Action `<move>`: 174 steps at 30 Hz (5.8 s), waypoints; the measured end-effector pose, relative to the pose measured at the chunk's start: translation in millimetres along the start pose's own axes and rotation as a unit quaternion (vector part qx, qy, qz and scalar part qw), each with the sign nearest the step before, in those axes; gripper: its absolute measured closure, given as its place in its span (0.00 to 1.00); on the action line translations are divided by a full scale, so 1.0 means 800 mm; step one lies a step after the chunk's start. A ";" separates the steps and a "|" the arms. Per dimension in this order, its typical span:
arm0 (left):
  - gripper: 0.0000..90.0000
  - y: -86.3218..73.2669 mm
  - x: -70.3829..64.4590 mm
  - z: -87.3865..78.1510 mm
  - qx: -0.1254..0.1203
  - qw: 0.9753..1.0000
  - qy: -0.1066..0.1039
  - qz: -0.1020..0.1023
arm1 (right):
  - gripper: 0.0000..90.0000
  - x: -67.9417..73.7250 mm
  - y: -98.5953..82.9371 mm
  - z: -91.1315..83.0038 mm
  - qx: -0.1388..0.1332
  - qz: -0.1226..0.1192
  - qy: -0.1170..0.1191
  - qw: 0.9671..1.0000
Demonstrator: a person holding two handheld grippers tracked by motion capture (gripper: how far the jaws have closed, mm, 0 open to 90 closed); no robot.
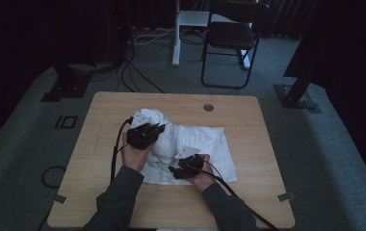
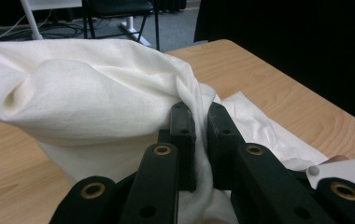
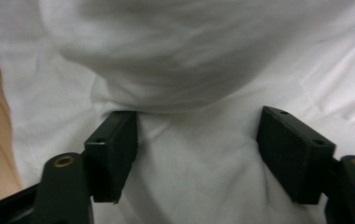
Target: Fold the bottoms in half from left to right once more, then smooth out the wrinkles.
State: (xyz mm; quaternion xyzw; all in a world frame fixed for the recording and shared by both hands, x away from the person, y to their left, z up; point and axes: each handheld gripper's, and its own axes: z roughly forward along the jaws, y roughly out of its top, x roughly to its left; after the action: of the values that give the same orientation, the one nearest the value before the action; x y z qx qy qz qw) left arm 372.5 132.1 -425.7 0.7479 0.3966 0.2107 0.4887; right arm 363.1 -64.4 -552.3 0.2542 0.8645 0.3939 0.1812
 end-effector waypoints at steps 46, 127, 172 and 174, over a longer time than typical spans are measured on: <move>0.93 -0.003 -0.046 0.037 0.028 0.998 -0.034 0.039 | 0.40 -0.080 -0.019 -0.006 0.014 0.141 0.025 0.990; 0.94 -0.036 0.004 0.133 0.143 0.989 -0.005 0.038 | 0.55 -0.177 0.023 -0.086 -0.046 0.155 -0.073 0.984; 0.82 -0.038 0.002 0.113 0.129 0.991 0.020 0.024 | 0.55 -0.123 0.013 -0.133 -0.067 0.138 0.020 0.988; 0.81 -0.038 0.002 0.112 0.129 0.991 0.019 0.024 | 0.50 -0.106 0.014 -0.123 -0.068 0.131 0.051 0.988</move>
State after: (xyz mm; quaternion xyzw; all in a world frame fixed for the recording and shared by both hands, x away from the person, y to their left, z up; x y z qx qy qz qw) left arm 424.5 89.4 -492.0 0.8097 0.4118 0.1835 0.3757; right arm 384.3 -165.4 -472.2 0.3323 0.8031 0.4842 0.1004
